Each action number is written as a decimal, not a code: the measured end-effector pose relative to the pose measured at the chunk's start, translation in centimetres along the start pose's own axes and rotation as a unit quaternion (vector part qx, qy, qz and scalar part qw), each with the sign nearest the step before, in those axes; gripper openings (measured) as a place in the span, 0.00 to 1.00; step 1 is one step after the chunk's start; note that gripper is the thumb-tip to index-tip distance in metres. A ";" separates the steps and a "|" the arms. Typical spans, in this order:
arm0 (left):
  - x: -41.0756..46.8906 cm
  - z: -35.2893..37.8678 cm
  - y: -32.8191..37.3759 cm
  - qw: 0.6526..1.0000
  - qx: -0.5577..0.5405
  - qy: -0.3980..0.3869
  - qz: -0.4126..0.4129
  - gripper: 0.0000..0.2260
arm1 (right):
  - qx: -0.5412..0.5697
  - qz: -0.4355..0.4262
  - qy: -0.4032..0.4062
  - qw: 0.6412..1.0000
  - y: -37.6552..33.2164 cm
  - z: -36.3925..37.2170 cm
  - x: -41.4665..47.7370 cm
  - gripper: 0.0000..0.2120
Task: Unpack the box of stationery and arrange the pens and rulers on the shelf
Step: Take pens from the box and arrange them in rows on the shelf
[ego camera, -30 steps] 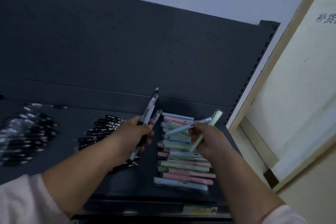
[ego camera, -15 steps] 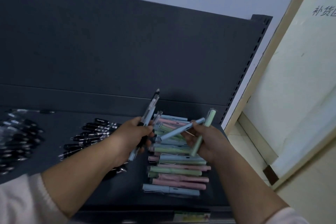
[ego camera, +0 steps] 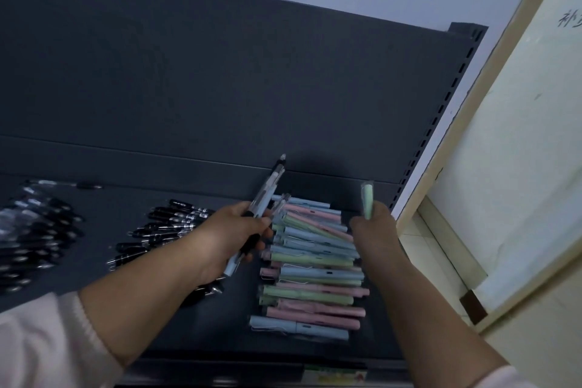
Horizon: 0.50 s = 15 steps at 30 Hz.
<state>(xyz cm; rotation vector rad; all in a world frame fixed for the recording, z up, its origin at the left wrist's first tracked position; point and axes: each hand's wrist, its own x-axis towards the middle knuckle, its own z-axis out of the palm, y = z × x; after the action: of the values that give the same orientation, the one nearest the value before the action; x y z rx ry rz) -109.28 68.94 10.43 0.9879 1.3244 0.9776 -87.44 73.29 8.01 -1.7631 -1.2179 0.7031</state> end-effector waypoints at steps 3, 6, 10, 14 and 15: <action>-0.1 0.1 0.2 1.000 0.000 -0.009 -0.001 0.03 | -0.125 -0.118 -0.056 0.984 0.0 0.3 -0.2 0.20; -0.2 0.1 0.4 1.000 -0.003 -0.017 -0.001 0.03 | -0.339 -0.210 -0.139 0.906 0.1 1.4 -0.5 0.28; -0.5 -0.2 0.4 1.000 0.000 -0.028 0.001 0.04 | -0.393 -0.247 -0.144 0.874 -0.8 1.9 -0.7 0.27; -0.7 -0.2 0.3 0.999 -0.007 -0.033 0.003 0.05 | 0.142 0.005 -0.235 0.962 -3.5 1.8 -2.0 0.12; -0.7 -0.1 0.3 0.999 -0.010 -0.035 0.003 0.05 | 0.267 0.087 -0.280 0.918 -4.1 1.8 -2.6 0.08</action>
<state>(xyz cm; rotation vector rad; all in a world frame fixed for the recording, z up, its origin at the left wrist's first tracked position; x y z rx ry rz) -109.41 68.39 10.91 1.0019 1.2520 0.9515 -91.74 72.12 10.71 -1.2463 -1.0812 1.5618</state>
